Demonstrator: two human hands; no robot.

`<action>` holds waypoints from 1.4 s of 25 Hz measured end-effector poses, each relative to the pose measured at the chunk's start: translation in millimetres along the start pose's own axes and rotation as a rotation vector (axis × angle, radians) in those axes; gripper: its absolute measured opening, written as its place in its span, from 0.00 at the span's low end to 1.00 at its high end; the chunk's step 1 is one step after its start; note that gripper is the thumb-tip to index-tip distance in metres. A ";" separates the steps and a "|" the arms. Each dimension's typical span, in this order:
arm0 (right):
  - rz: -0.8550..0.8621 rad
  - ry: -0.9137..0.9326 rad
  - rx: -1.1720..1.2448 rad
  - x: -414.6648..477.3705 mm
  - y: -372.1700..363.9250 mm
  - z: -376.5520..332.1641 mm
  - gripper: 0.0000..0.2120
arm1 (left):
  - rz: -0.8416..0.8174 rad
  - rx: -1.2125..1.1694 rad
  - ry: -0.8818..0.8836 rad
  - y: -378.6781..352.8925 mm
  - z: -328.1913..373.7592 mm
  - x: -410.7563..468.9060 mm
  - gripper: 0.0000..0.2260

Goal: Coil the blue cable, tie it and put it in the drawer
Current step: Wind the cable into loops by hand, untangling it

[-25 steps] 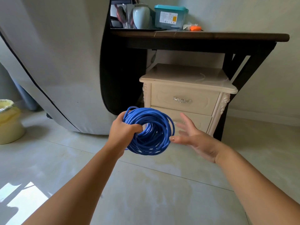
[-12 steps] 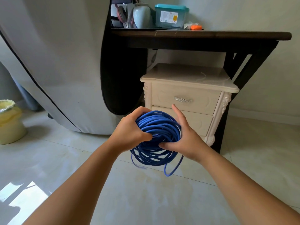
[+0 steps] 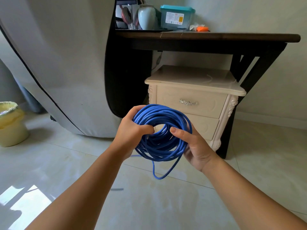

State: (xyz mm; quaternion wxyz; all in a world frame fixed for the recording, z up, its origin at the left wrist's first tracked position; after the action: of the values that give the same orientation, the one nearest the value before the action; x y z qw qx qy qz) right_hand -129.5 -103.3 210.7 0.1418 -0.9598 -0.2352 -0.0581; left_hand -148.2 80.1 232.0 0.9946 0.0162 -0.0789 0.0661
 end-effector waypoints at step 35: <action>0.040 0.147 -1.286 -6.7 -9.2 -23.1 0.18 | -0.298 0.823 -0.401 -46.7 -7.2 -5.2 0.44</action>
State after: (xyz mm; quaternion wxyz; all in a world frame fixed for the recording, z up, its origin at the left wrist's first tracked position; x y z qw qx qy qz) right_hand -140.7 -105.3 233.7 -0.4447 -0.8508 -0.1254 -0.2501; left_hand -145.9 33.4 223.1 0.8693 0.4321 -0.2333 -0.0560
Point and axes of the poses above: each hand's wrist, its own x-axis towards the middle knuckle, its own y-axis out of the back of the hand, z = x × y, the point moved 2 cm from there along x, towards the middle knuckle, and after that the axes turned 2 degrees about y, right-handed, at the moved point
